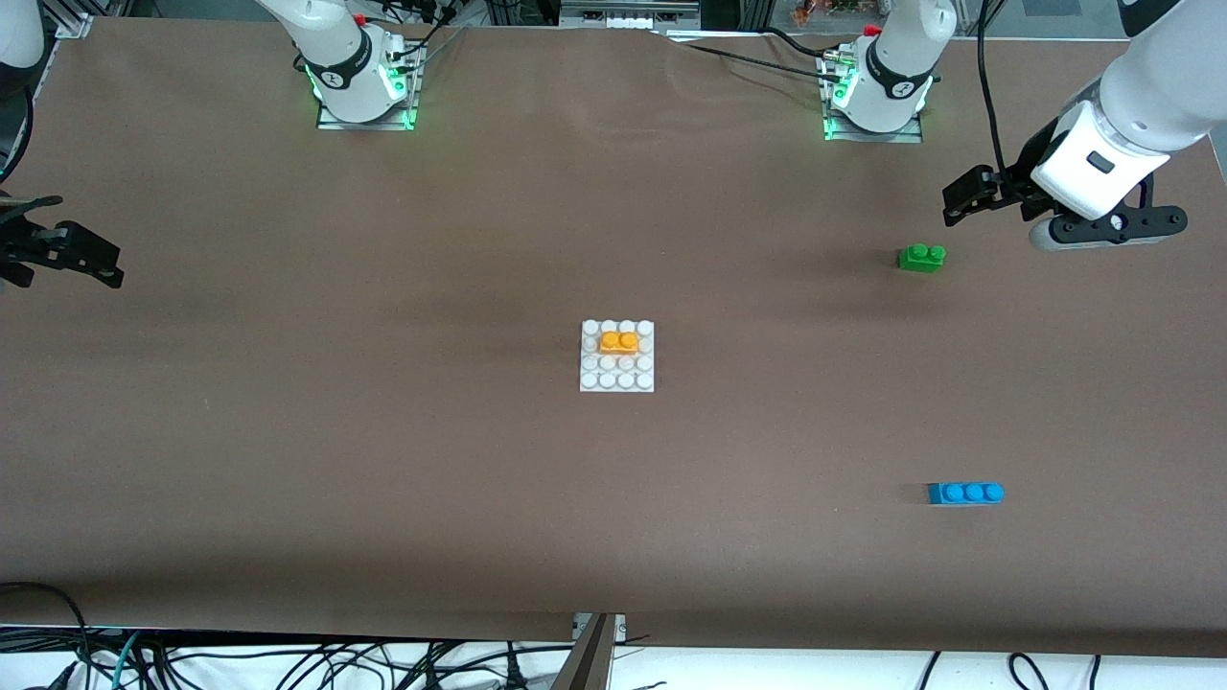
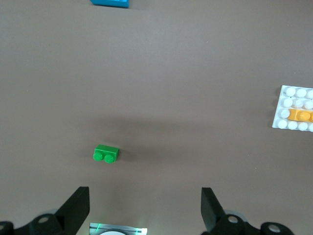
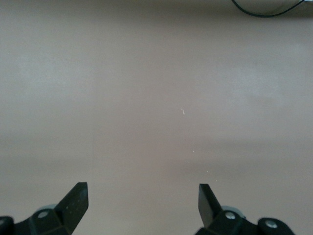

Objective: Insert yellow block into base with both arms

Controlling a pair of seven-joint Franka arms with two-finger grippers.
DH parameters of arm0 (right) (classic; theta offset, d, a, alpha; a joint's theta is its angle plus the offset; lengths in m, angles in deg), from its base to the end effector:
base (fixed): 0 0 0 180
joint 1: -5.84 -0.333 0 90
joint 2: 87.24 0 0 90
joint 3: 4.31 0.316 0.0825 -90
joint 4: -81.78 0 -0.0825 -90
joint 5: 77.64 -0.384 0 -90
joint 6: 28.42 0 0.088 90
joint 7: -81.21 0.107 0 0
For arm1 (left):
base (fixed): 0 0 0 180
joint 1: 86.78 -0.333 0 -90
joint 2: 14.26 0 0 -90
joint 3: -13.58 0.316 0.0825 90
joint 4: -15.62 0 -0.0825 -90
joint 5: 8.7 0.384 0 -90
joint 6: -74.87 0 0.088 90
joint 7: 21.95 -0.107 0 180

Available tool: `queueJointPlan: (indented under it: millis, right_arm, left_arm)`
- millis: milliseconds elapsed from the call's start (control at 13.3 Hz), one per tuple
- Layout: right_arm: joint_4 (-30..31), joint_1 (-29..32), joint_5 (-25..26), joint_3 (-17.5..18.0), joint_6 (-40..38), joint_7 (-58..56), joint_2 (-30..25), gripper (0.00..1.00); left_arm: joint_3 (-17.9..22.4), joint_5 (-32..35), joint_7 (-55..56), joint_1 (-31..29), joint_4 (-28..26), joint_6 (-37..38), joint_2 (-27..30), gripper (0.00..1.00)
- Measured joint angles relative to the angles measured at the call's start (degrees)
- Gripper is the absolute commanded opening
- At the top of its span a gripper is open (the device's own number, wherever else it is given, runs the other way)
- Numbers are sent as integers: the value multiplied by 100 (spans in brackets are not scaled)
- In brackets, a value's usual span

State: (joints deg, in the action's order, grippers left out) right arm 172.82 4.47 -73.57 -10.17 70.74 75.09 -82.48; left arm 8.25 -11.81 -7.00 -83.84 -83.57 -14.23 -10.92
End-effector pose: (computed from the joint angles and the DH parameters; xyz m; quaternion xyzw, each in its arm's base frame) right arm 0.5907 -0.0506 0.5832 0.9986 0.0191 0.0257 0.0420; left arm 0.5227 -0.0832 0.5796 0.9962 0.0596 -0.0627 0.0120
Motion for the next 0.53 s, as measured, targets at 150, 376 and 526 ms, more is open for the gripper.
queueJointPlan:
  millis: [150, 376, 526]
  right_arm:
    - [0, 0, 0, 0, 0, 0, 0, 100]
    - [0, 0, 0, 0, 0, 0, 0, 100]
    - [0, 0, 0, 0, 0, 0, 0, 100]
  left_arm:
    - [0, 0, 0, -2, -1, -29, 0, 100]
    - [0, 1, 0, -16, -1, -62, 0, 100]
    - [0, 1, 0, -39, -1, -62, 0, 100]
